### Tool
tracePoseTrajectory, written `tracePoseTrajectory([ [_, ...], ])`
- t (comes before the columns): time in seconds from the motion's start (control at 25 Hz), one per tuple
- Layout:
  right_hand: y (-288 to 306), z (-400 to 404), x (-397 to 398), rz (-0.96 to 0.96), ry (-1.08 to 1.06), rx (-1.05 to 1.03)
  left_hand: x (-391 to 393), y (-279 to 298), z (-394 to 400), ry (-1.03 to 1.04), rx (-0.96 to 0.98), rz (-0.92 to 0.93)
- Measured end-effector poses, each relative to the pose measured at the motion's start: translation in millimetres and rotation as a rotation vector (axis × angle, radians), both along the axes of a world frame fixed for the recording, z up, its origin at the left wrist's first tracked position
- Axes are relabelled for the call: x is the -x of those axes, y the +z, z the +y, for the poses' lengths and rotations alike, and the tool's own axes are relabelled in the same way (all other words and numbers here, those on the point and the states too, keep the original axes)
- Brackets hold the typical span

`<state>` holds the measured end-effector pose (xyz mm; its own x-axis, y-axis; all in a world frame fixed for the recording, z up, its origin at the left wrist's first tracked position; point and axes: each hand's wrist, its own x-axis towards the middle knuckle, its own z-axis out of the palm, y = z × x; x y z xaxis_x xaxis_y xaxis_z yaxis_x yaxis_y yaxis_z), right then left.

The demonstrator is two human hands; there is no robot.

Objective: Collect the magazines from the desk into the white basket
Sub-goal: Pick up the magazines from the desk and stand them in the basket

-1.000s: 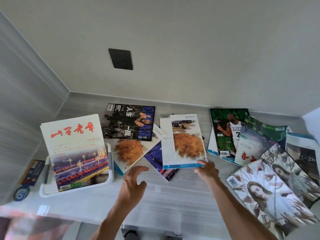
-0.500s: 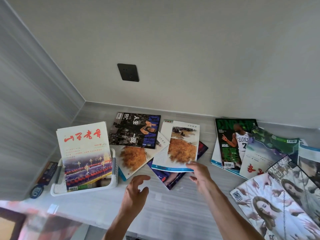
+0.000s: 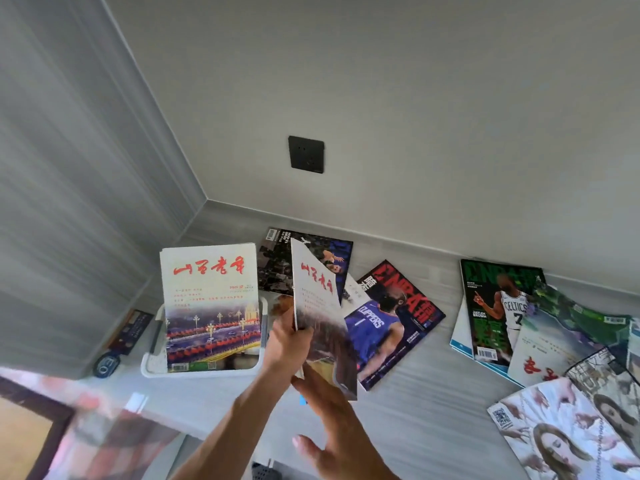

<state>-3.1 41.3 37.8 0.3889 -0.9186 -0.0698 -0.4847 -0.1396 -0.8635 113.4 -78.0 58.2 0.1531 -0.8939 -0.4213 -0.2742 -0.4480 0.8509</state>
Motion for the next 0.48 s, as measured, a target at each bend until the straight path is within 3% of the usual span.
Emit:
tracePoseTrajectory([
  [0.08, 0, -11, -10, -0.149, -0.101, -0.097, -36, 1, 7, 0.002, 0.02, 0.152],
  [0.2, -8, -53, -10, -0.273, -0.497, -0.183, -98, 12, 7, -0.098, 0.054, 0.381],
  [0.32, -6, -115, -21, -0.422, -0.59, -0.446, -156, 21, 3, -0.181, 0.063, 0.571],
  [0.36, -1, -133, -31, -0.455, -0.577, -0.503, -172, 21, 1, -0.163, 0.096, 0.552],
  [0.48, 6, -168, -73, -0.477, -0.517, -0.479, -215, 16, -15, 0.079, 0.231, 0.262],
])
